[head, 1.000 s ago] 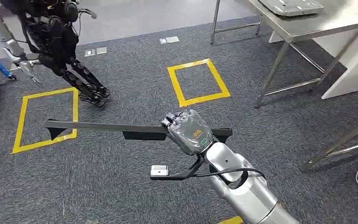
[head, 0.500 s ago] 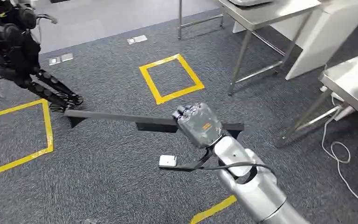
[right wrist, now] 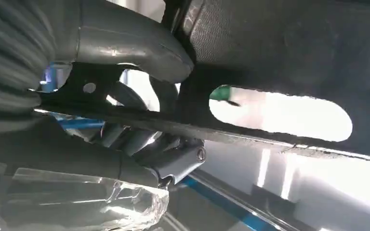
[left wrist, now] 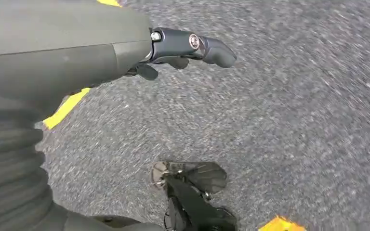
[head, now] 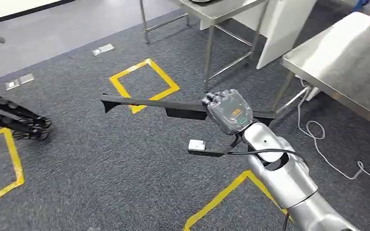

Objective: Take the parts from the cabinet and place them on the table.

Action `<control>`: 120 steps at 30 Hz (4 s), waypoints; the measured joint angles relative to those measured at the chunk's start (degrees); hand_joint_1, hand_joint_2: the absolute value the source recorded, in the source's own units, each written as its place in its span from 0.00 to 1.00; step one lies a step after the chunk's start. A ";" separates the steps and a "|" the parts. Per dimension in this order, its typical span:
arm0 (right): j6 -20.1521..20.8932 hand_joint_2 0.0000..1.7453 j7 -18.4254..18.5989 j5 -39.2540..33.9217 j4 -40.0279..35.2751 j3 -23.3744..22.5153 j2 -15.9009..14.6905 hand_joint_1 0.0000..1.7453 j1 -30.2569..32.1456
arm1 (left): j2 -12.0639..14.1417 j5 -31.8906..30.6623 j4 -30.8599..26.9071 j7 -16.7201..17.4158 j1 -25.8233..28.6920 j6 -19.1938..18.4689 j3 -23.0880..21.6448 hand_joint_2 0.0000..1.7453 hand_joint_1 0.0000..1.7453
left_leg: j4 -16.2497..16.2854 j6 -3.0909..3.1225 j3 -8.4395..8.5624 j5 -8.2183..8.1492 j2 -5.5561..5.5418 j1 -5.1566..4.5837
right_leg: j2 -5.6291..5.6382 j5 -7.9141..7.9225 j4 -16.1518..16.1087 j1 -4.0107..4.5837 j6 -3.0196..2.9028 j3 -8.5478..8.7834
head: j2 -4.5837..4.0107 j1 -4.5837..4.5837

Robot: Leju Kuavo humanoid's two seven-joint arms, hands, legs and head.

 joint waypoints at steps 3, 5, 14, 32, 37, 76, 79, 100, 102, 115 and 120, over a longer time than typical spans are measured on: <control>-0.50 1.00 0.02 -0.13 0.33 -0.13 -0.24 1.00 -0.39 | 0.02 -0.31 0.02 -0.15 -0.03 0.07 0.00 1.00 0.00 | -1.55 0.21 0.49 -0.68 -1.17 -0.29 | 1.72 0.63 0.08 -0.16 1.05 -0.96 | 0.00 -0.07; -0.50 1.00 0.02 -0.13 0.37 -0.28 -0.79 1.00 -0.36 | -0.02 -0.31 0.00 -0.17 -0.25 0.18 0.00 1.00 0.00 | -2.20 0.82 0.69 -0.11 0.13 -0.55 | 3.12 1.22 -0.46 -0.11 1.95 -1.46 | 0.00 -0.04; -0.22 1.00 0.66 -0.68 1.53 -0.94 -2.67 1.00 -2.24 | -0.53 -0.42 0.00 -0.22 -0.20 0.04 0.04 1.00 0.00 | -3.42 1.86 -0.25 1.35 6.99 -0.77 | -5.85 -3.60 9.35 0.08 2.58 -4.81 | 0.00 0.55; -0.39 1.00 0.33 -1.75 3.69 -1.62 -2.99 1.00 -3.94 | -0.63 -0.42 0.00 0.13 -0.01 0.15 0.92 1.00 0.00 | 14.30 -1.38 -7.48 -8.10 2.97 -0.55 | -3.88 -0.35 -0.90 -0.09 -0.59 0.69 | 0.00 0.20; -0.39 1.00 0.18 -1.75 4.24 -1.64 -2.99 1.00 -3.96 | -0.59 -0.42 0.00 0.13 -0.03 0.15 1.07 1.00 0.00 | 1.69 -1.02 -1.23 0.05 0.95 0.10 | -0.19 -0.26 -0.09 -0.07 -0.69 0.56 | 0.00 0.20; -2.38 1.00 2.65 1.92 6.03 -2.69 -5.64 1.00 -2.50 | -0.46 -1.68 -0.07 -0.17 -0.88 -2.71 1.46 1.00 0.00 | -1.52 0.40 -1.31 0.50 0.88 -1.29 | -1.12 0.38 0.43 -0.32 1.10 -1.52 | 0.00 0.11; -2.38 1.00 2.73 2.10 6.03 -2.69 -5.66 1.00 -2.19 | -0.39 -1.70 -0.09 -0.11 -0.91 -2.95 1.49 1.00 0.00 | -1.40 0.98 -1.36 0.56 0.94 -1.49 | -1.02 0.64 0.21 -0.53 1.51 -1.53 | 0.00 0.11; -2.38 1.00 2.78 2.40 6.16 -3.28 -6.32 1.00 -0.97 | -0.59 -1.79 -0.11 -0.04 -0.74 -3.21 1.79 1.00 0.00 | 7.03 -1.89 -5.00 -4.32 3.41 0.68 | -5.01 -2.28 0.97 -1.00 0.60 0.59 | 0.00 0.11; -2.38 1.00 2.76 2.40 6.16 -3.26 -6.29 1.00 -0.81 | -0.57 -1.79 -0.11 0.00 -0.63 -3.28 1.79 1.00 0.00 | 15.40 -1.78 -9.90 -6.86 3.38 0.62 | -4.82 -2.71 1.01 -0.34 -0.03 1.03 | 0.00 0.13; -2.38 1.00 2.78 2.43 5.86 -3.58 -6.71 1.00 -0.61 | -0.22 -1.90 -0.15 0.06 -0.75 -3.82 2.38 1.00 0.00 | -5.56 5.01 0.00 3.28 3.00 -1.76 | -4.82 -6.14 7.58 0.84 0.92 0.03 | 0.00 0.29; -2.38 1.00 2.78 2.60 5.88 -3.63 -7.15 1.00 0.03 | -0.85 -2.21 -0.15 0.18 -0.57 -4.00 2.38 1.00 0.00 | -5.35 2.59 1.16 1.55 2.73 -0.43 | -5.07 -5.15 11.98 -1.38 4.51 -6.56 | 0.00 0.20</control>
